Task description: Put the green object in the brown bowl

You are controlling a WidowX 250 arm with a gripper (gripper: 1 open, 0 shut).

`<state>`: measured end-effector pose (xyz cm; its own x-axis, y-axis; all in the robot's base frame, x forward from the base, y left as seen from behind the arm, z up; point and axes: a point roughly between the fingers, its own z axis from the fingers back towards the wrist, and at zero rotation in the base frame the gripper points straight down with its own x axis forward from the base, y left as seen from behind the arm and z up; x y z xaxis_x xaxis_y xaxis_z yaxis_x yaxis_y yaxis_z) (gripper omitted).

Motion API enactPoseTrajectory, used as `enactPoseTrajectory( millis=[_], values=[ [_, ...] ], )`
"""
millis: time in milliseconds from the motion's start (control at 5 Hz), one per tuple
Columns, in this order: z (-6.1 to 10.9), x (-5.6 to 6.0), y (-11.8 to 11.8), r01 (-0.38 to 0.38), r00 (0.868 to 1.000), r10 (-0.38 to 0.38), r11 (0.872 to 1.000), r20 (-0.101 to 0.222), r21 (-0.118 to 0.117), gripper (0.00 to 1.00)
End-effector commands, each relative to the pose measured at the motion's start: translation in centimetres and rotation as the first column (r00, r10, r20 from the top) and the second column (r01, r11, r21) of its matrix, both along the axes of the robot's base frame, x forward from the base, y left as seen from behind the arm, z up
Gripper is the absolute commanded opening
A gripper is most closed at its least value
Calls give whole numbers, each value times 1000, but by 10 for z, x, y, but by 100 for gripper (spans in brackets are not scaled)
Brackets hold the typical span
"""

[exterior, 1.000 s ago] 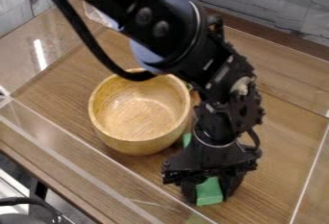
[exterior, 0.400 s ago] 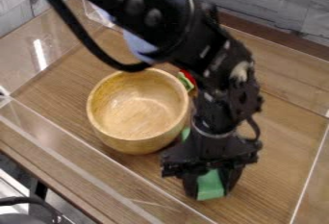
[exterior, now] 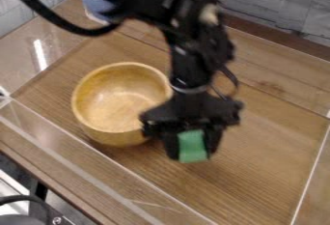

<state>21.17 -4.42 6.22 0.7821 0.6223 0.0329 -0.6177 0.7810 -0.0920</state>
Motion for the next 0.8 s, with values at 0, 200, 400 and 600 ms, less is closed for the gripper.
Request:
enactPoseTrajectory(
  millis=[0,200,400,600],
  values=[
    [7,11,19,22,999,-22,1000,43,-8,0],
    [9,15,19,83,996,-82,996,42,-13,0],
    [11,18,19,113,993,-112,993,42,-16,0],
    [12,19,19,133,990,-132,991,41,-17,0]
  ],
)
